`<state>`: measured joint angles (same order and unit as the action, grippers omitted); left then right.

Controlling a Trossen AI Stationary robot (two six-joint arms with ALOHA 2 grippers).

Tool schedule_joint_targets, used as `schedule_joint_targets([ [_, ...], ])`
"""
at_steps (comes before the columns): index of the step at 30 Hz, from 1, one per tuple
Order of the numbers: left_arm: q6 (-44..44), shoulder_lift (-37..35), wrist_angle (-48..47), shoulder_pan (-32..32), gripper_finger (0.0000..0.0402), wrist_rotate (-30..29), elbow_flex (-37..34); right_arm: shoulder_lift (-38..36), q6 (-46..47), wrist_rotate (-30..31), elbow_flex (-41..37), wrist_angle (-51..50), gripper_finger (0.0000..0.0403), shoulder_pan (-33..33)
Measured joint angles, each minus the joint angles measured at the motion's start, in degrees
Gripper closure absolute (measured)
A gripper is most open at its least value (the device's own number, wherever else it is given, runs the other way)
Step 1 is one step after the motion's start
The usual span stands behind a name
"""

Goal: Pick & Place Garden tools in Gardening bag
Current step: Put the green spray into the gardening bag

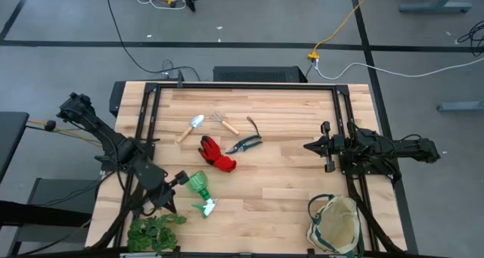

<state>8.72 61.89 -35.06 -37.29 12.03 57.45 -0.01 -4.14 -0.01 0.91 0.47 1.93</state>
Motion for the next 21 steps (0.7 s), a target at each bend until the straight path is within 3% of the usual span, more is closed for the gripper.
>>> schedule_joint_targets([
  [9, 1.97, 0.0, -0.03, 0.02, 0.0374, 2.61, 0.0, 0.0, 0.0, 0.0, 0.0, -0.02, 0.0401, -0.02],
  [21, 0.97, 1.73, -8.47, 0.04, 0.0233, -6.83, 4.62, 0.0, 0.0, 0.02, 0.0, 0.0, 0.0401, 0.0],
])
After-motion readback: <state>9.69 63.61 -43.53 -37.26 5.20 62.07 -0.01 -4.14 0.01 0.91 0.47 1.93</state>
